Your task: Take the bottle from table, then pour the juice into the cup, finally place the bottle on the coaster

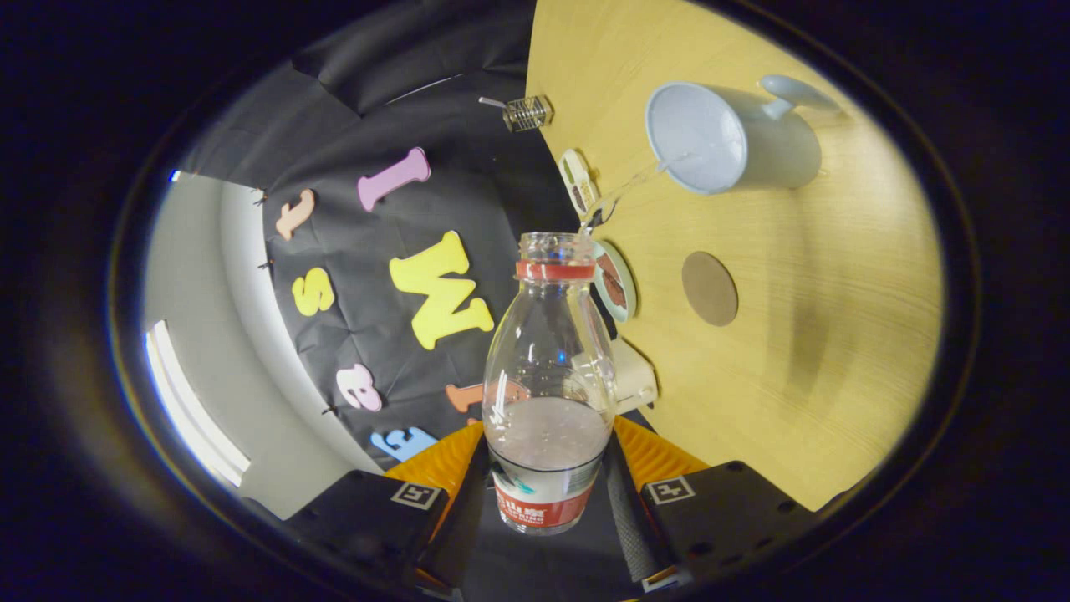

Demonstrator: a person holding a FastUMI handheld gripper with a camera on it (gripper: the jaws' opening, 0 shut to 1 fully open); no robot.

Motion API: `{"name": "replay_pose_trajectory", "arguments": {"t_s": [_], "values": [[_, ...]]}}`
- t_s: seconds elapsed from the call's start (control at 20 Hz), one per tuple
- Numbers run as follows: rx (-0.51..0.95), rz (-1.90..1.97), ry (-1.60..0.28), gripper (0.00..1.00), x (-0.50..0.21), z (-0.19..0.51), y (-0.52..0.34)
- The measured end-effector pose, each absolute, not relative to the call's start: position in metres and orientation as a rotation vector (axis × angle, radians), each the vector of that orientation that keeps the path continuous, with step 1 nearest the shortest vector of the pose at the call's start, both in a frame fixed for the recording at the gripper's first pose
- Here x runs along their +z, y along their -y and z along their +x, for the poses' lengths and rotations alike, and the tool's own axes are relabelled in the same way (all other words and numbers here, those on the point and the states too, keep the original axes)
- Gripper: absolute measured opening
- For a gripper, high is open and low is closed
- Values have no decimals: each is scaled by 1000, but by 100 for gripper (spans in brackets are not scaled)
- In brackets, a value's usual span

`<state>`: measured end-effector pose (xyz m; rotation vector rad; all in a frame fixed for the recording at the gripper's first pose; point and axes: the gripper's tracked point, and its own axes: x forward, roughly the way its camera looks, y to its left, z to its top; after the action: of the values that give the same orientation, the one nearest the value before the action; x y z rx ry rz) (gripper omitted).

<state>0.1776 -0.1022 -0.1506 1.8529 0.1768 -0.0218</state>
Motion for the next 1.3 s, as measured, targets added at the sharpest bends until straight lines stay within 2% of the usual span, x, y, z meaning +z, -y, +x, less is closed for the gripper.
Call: {"name": "replay_pose_trajectory", "arguments": {"t_s": [1.3], "values": [[-33, 2064, -173, 74, -136, 186, 121]]}}
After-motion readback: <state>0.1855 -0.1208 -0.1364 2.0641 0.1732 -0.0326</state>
